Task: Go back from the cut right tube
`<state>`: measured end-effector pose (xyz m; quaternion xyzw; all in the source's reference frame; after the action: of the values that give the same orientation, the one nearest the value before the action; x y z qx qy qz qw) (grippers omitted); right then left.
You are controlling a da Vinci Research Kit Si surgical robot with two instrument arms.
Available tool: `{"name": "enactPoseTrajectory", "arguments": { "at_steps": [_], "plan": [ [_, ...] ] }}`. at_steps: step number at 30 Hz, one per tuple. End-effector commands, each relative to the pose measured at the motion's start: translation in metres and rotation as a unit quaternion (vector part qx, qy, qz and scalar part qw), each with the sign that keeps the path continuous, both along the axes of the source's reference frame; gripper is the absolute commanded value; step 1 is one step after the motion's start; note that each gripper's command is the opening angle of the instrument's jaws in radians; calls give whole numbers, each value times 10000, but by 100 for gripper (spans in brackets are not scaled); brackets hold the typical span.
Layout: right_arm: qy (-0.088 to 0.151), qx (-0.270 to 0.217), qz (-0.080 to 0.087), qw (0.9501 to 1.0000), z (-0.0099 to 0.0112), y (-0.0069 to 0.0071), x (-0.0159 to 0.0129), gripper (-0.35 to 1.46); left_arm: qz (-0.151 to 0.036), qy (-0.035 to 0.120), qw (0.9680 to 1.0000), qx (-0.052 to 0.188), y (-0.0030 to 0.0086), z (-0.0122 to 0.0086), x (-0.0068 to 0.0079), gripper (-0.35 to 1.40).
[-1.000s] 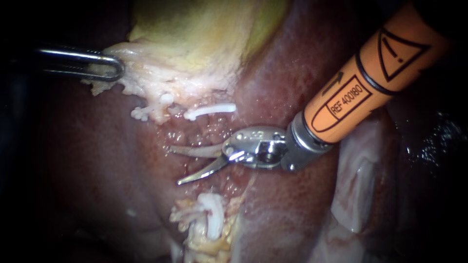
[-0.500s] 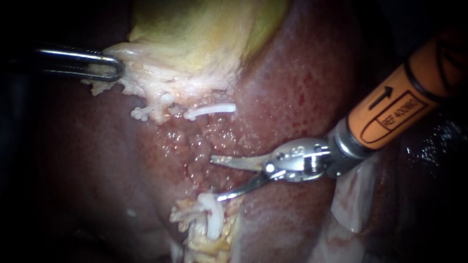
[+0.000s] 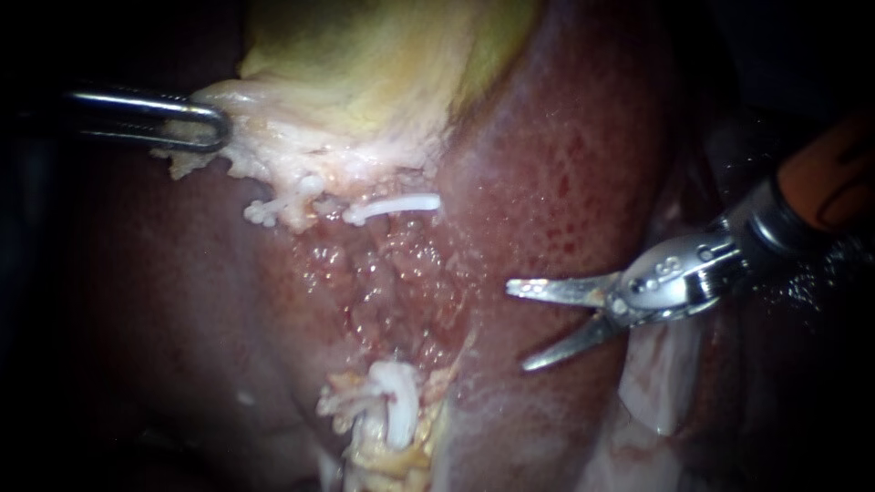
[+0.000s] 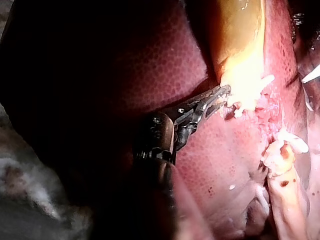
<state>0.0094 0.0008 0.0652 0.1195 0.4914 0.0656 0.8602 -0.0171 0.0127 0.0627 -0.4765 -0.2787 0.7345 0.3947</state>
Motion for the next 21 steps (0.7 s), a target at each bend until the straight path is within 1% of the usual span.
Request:
{"name": "enactPoseTrajectory", "arguments": {
  "at_steps": [1,4,7,11,14,16,21],
  "plan": [
    [-50,-4,70,10000,-1,3,-4,145,-4,5,10000,-2,0,1,-1,-35],
    [-167,-93,184,9996,-2,9,-12,145,-5,7,10000,-3,-1,1,-1,-35],
    [-220,-136,216,9994,-3,13,-17,145,-7,8,10000,-6,-1,2,-2,-35],
    [-285,-132,294,9991,-4,15,-21,145,-16,17,10000,-19,-4,5,-4,-35],
    [-307,-155,311,9989,-4,15,-22,145,-41,42,10000,-51,-8,13,-10,-35],
    [-308,-153,311,9989,-4,15,-22,145,-17,10,10000,-59,-13,20,-15,-35],
    [-305,-214,270,9989,-7,19,-23,145,90,22,9999,-100,-23,40,-31,-35]
  ]
}}
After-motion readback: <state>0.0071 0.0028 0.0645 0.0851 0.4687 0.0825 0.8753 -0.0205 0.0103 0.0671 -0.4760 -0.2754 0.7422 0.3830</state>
